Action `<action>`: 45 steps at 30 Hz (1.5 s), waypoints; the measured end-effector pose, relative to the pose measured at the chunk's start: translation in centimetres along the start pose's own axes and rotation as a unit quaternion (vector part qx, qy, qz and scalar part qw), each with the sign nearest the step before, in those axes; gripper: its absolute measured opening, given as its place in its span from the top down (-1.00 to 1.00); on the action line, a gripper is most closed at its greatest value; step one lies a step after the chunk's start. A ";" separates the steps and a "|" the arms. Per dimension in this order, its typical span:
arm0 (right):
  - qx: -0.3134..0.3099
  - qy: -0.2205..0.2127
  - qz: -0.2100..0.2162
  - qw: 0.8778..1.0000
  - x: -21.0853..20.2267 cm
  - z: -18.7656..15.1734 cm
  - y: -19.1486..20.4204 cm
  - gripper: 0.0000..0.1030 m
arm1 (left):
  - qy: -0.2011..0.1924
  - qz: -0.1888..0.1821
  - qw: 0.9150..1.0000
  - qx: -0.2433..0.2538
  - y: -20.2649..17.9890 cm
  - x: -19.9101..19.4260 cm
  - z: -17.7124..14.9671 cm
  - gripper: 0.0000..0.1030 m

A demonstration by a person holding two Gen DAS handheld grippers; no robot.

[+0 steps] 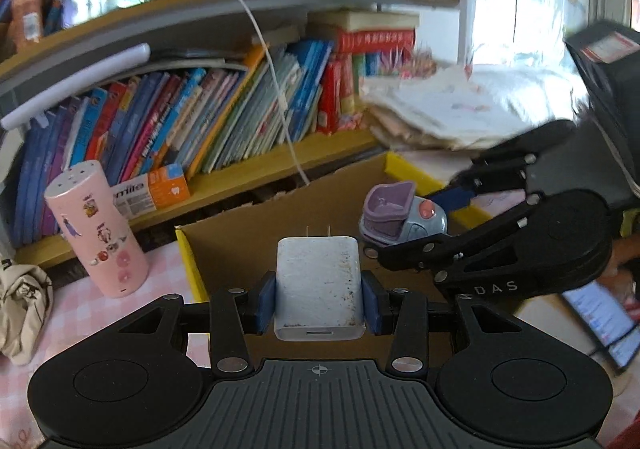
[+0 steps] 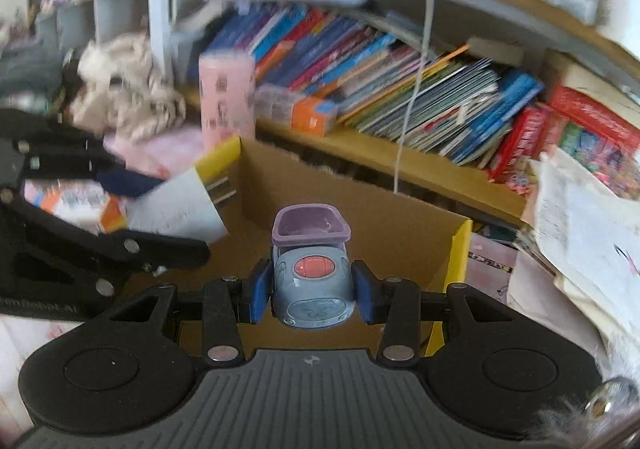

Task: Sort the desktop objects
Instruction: 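Lower into yellow box and open left tool while right tool releases car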

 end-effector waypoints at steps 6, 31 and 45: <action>-0.119 0.077 0.037 0.989 5.6 0.3 -0.5 0.22 | 0.065 -0.015 0.995 0.068 -0.3 4.5 -0.2 0.19; -0.280 0.192 0.147 0.929 10.9 -1.6 1.1 0.21 | 0.204 -0.036 0.963 0.170 -2.7 8.2 -2.6 0.18; -0.265 0.182 0.145 0.936 10.1 -1.0 1.2 0.08 | 0.187 -0.034 0.967 0.170 -3.2 6.6 -2.4 0.07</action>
Point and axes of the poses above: each gripper's, at about its wrist camera, not at the fingertips, and x roughly the way its jaws point, y to its left, z to its top, the point moved 1 cm from there along x, roughly the way its jaws point, and after that the axes turned 7 degrees about -y, right-handed, at the moved point
